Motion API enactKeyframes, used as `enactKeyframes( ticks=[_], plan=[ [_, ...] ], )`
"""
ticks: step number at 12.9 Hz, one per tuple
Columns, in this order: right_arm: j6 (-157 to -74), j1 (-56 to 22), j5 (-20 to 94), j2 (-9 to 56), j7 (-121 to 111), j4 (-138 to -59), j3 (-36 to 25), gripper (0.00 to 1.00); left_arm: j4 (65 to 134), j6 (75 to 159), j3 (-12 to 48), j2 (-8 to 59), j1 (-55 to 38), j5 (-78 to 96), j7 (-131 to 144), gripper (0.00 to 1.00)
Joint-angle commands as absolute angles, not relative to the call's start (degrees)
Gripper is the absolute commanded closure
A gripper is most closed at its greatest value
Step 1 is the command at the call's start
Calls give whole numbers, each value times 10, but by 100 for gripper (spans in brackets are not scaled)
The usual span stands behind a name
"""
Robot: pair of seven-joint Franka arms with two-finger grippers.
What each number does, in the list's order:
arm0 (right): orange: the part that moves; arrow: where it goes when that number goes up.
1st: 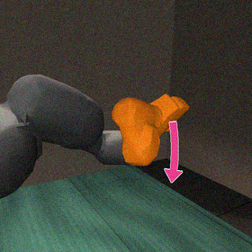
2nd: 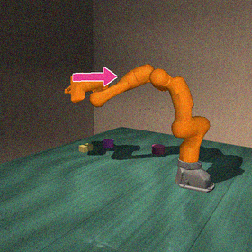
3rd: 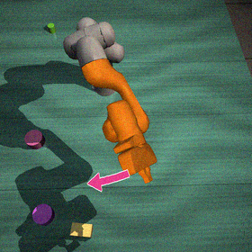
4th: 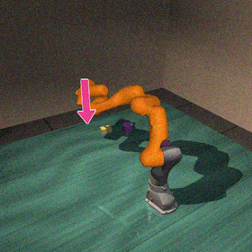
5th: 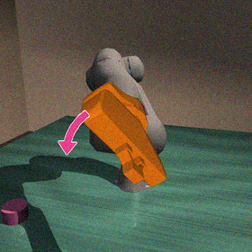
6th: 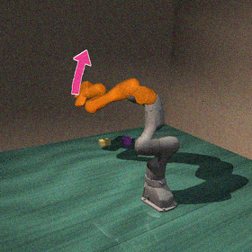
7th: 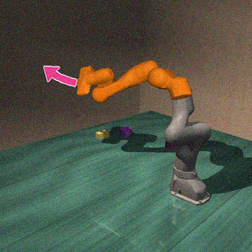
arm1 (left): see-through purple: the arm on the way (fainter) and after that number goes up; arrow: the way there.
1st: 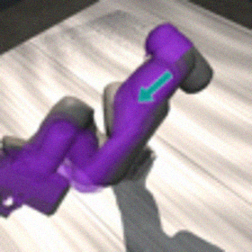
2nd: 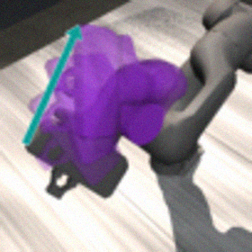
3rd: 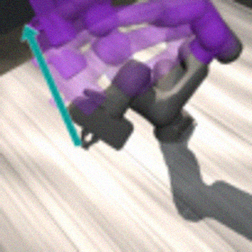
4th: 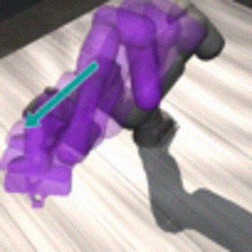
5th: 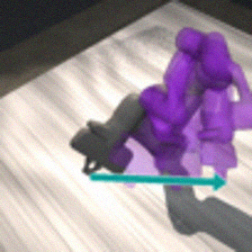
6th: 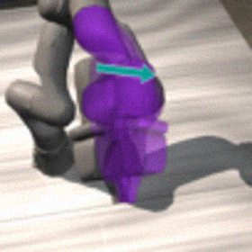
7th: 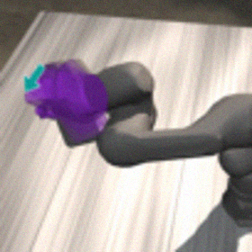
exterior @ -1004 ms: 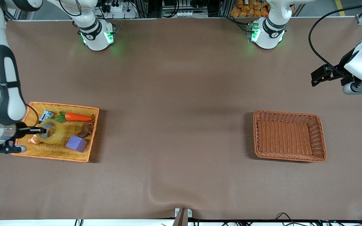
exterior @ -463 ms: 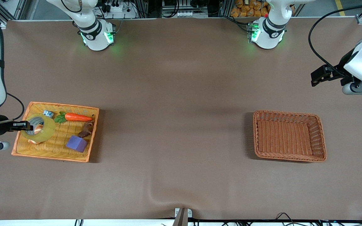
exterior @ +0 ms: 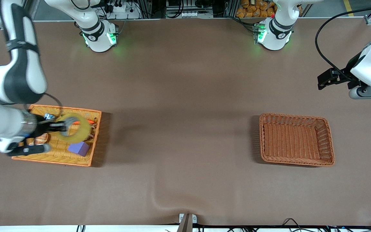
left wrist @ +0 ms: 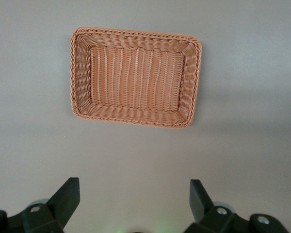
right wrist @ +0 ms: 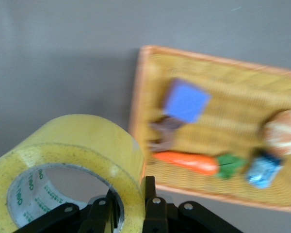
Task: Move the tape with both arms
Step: 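Carry the tape to mid-table and set it down while the left gripper approaches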
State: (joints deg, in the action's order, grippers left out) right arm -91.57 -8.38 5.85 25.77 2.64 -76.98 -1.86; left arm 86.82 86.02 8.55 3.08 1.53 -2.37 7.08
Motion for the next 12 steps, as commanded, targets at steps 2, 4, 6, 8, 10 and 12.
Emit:
enactKeyframes(
  ticks=[2, 4, 6, 8, 10, 12],
  plan=[
    [-921, -214, 76, 255, 158, -772, -25, 100, 866, 860, 88, 31, 14, -33, 78, 0],
    [-952, -278, 77, 268, 179, -773, -26, 100, 866, 860, 89, 31, 14, -33, 79, 0],
    [-964, -324, 78, 287, 193, -772, -26, 100, 866, 860, 89, 31, 15, -33, 79, 0],
    [-997, -354, 78, 306, 194, -772, -26, 100, 866, 860, 89, 31, 15, -33, 79, 0],
    [-1030, -382, 76, 331, 199, -772, -27, 100, 866, 860, 89, 30, 15, -33, 79, 0],
    [-1054, -392, 80, 350, 232, -772, -25, 100, 865, 860, 89, 30, 15, -33, 79, 0]
  ],
)
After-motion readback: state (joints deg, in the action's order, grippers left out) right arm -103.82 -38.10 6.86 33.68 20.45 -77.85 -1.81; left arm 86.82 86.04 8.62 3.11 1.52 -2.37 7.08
